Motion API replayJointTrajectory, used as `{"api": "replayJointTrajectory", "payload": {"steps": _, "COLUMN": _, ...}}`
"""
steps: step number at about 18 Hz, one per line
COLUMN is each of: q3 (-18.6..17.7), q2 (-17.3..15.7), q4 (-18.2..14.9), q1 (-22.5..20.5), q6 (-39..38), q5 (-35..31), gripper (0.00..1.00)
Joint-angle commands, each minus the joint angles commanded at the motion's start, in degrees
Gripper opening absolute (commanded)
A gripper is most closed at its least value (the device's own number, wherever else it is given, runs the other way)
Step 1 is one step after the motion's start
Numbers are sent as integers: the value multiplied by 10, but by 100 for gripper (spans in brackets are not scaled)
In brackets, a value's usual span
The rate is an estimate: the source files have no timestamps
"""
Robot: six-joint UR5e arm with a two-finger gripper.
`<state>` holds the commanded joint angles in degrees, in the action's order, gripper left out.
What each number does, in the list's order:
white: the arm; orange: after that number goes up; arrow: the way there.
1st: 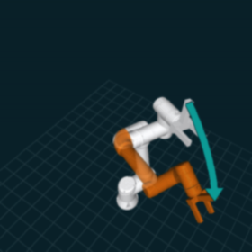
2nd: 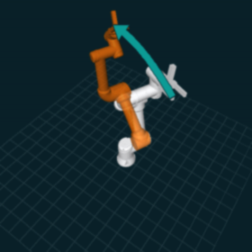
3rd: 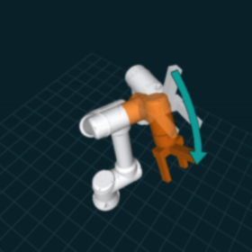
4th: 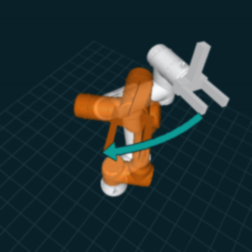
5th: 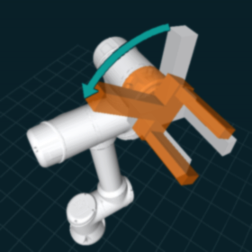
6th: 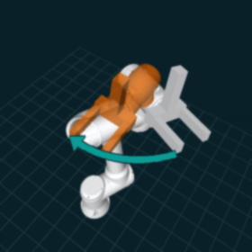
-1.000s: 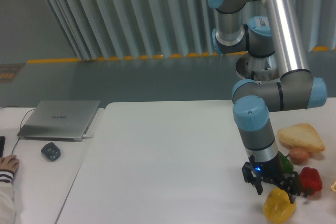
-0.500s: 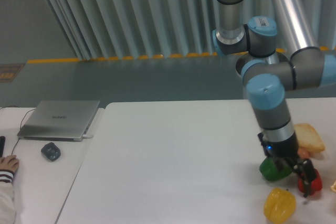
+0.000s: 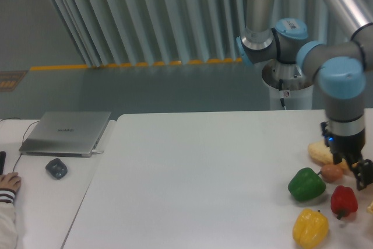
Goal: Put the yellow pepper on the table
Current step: 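Open the gripper and lift it away from the yellow pepper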
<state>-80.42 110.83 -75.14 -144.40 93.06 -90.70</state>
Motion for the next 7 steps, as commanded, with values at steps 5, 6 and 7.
{"api": "replayJointTrajectory", "payload": {"steps": 5, "q3": -5, "q2": -7, "q4": 1, "q1": -8, "q6": 9, "q5": 2, "gripper": 100}}
{"api": "replayJointTrajectory", "payload": {"steps": 6, "q3": -5, "q2": -7, "q4": 1, "q1": -12, "q6": 9, "q5": 3, "gripper": 100}}
{"api": "replayJointTrajectory", "payload": {"steps": 7, "q3": -8, "q2": -7, "q4": 1, "q1": -17, "q6": 10, "q5": 3, "gripper": 100}}
